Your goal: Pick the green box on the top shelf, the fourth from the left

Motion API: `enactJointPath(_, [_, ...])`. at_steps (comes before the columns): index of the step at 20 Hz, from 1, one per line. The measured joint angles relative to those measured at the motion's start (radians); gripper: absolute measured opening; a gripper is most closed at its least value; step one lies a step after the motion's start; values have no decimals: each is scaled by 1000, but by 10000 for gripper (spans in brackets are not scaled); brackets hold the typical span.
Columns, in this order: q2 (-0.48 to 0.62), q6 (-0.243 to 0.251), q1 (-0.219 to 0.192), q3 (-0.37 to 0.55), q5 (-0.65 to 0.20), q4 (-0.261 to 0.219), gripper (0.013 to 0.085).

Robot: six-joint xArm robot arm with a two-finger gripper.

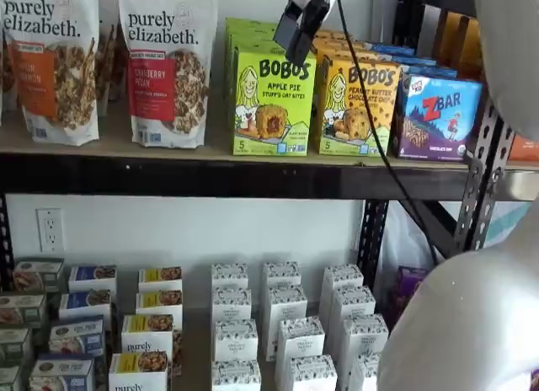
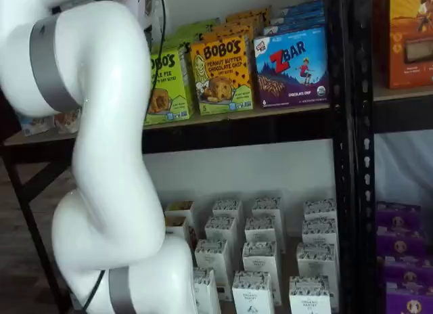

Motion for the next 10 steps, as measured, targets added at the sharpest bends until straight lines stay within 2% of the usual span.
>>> enactJointPath(10, [60,-8,-15,-78,-8,1,850])
